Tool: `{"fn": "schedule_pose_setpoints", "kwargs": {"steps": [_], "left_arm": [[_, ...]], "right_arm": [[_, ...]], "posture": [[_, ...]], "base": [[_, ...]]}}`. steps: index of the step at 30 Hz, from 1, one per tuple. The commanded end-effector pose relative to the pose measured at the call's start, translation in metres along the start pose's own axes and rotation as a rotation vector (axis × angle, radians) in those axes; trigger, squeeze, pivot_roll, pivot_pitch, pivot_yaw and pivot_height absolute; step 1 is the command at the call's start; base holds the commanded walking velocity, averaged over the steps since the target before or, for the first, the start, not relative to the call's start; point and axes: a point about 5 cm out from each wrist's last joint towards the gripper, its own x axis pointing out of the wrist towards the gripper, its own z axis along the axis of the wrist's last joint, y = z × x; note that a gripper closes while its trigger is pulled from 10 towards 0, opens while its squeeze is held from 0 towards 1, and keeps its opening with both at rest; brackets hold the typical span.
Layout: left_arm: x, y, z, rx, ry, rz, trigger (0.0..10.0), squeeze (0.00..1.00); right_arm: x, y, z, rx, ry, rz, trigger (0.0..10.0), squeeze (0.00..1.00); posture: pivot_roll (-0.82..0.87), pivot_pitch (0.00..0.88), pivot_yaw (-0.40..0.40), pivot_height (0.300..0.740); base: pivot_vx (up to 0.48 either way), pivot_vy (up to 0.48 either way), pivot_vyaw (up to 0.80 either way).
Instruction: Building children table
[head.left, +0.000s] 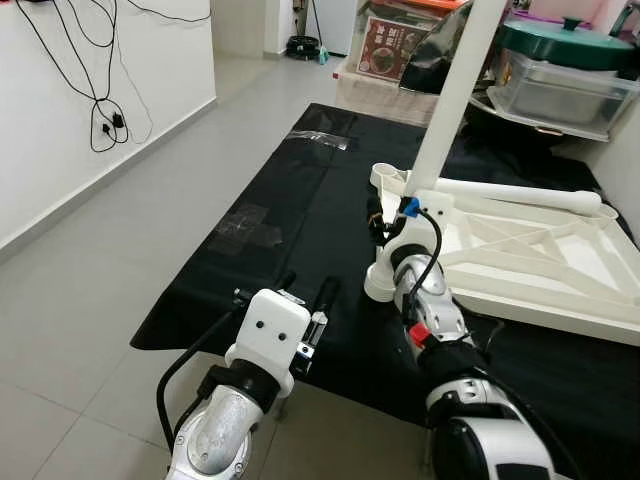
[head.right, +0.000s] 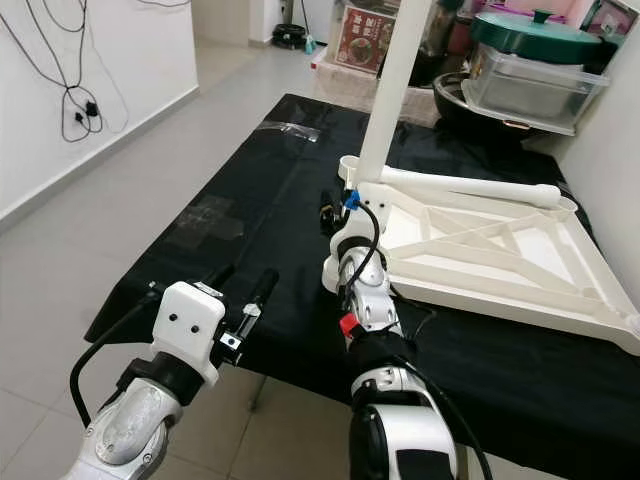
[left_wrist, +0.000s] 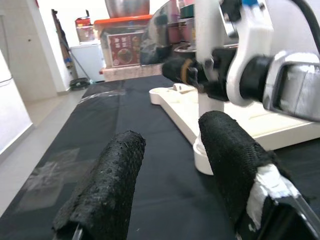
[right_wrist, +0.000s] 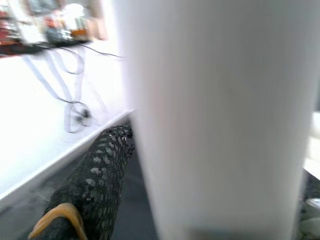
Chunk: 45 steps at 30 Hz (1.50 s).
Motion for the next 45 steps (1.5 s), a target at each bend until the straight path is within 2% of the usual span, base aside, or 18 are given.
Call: {"fn": "schedule_pose_setpoints", "kwargs": {"steps": [1, 4, 5, 7, 9, 14, 23, 24, 27, 28, 32, 34, 37, 38, 40, 42, 44, 45], "left_arm": [[0.001, -0.004, -0.002, -0.006, 0.007, -0.011, 10.0, 0.0], [0.001, -0.004, -0.002, -0.006, 0.007, -0.011, 10.0, 0.0], [0.001, -0.004, -0.002, -0.009, 0.007, -0.016, 10.0, 0.0], [0.001, -0.004, -0.002, -0.009, 0.007, -0.016, 10.0, 0.0], [0.001, -0.005, -0.001, -0.011, 0.006, -0.022, 10.0, 0.0], [0.001, -0.005, -0.001, -0.011, 0.005, -0.022, 10.0, 0.0], [0.001, -0.005, -0.001, -0.011, 0.005, -0.021, 10.0, 0.0], [0.001, -0.005, 0.0, -0.011, 0.005, -0.021, 10.0, 0.0], [0.001, -0.005, 0.0, -0.011, 0.005, -0.021, 10.0, 0.0], [0.001, -0.005, 0.0, -0.01, 0.005, -0.021, 10.0, 0.0], [0.001, -0.006, -0.001, -0.01, 0.004, -0.021, 10.0, 0.0], [0.001, -0.005, -0.001, -0.009, 0.004, -0.021, 10.0, 0.0], [0.001, -0.005, -0.001, -0.009, 0.004, -0.021, 10.0, 0.0], [0.001, -0.005, -0.001, -0.009, 0.005, -0.021, 10.0, 0.0], [0.001, -0.005, -0.001, -0.009, 0.005, -0.021, 10.0, 0.0], [0.001, -0.005, -0.001, -0.009, 0.006, -0.024, 10.0, 0.0], [0.001, -0.005, -0.001, -0.009, 0.006, -0.024, 10.0, 0.0], [0.001, -0.005, -0.001, -0.009, 0.006, -0.025, 10.0, 0.0]], "right_arm": [[0.003, 0.015, -0.001, 0.039, 0.038, 0.237, 10.0, 0.0], [0.003, 0.015, -0.001, 0.039, 0.038, 0.237, 10.0, 0.0], [-0.001, 0.024, -0.003, 0.081, 0.103, 0.492, 10.0, 0.0], [-0.001, 0.024, -0.003, 0.081, 0.103, 0.492, 10.0, 0.0], [-0.011, 0.038, -0.008, 0.154, 0.212, 0.853, 10.0, 0.0], [-0.01, 0.046, -0.006, 0.165, 0.227, 0.957, 10.0, 0.0], [-0.008, 0.049, -0.003, 0.162, 0.215, 0.966, 10.0, 0.0], [-0.005, 0.05, 0.0, 0.159, 0.204, 0.963, 4.9, 0.0], [-0.005, 0.05, 0.0, 0.159, 0.204, 0.963, 4.9, 0.0], [-0.004, 0.051, 0.0, 0.161, 0.179, 0.935, 0.0, 0.0], [-0.01, 0.046, -0.01, 0.136, 0.143, 0.848, 0.0, 0.0], [-0.005, 0.037, -0.018, 0.078, 0.131, 0.583, 0.0, 0.0], [-0.004, 0.034, -0.02, 0.069, 0.131, 0.528, 0.0, 0.0], [-0.002, 0.013, -0.022, 0.025, 0.123, 0.233, 0.0, 0.0], [-0.002, 0.013, -0.022, 0.025, 0.123, 0.233, 0.0, 0.0], [-0.019, -0.03, -0.024, -0.062, 0.098, -0.35, 0.0, 0.0], [-0.019, -0.03, -0.024, -0.062, 0.098, -0.35, 0.0, 0.0], [-0.03, -0.04, -0.026, -0.083, 0.102, -0.527, 0.0, 0.0]], "posture": [[0.15, 0.053, -0.126, 0.74], [0.15, 0.053, -0.126, 0.74], [0.15, 0.053, -0.127, 0.74], [0.15, 0.053, -0.127, 0.74], [0.15, 0.059, -0.126, 0.74], [0.16, 0.062, -0.127, 0.74], [0.16, 0.063, -0.126, 0.74], [0.16, 0.064, -0.127, 0.74], [0.16, 0.064, -0.127, 0.74], [0.15, 0.065, -0.126, 0.74], [0.15, 0.064, -0.126, 0.74], [0.15, 0.064, -0.125, 0.74], [0.15, 0.064, -0.125, 0.74], [0.14, 0.064, -0.12, 0.74], [0.14, 0.064, -0.12, 0.74], [0.14, 0.062, -0.119, 0.74], [0.14, 0.062, -0.119, 0.74], [0.15, 0.061, -0.118, 0.74]], "base": [[0.0, 0.0, 0.0], [0.0, 0.0, 0.0], [0.0, 0.0, 0.0], [0.0, 0.0, 0.0], [0.0, 0.0, 0.0], [0.0, 0.0, 0.0], [0.0, 0.0, 0.0], [0.0, 0.0, 0.0], [0.0, 0.0, 0.0], [0.0, 0.0, 0.0], [0.0, 0.0, 0.0], [0.0, 0.0, 0.0], [0.0, 0.0, 0.0], [0.0, 0.0, 0.0], [0.0, 0.0, 0.0], [0.0, 0.0, 0.0], [0.0, 0.0, 0.0], [0.0, 0.0, 0.0]]}}
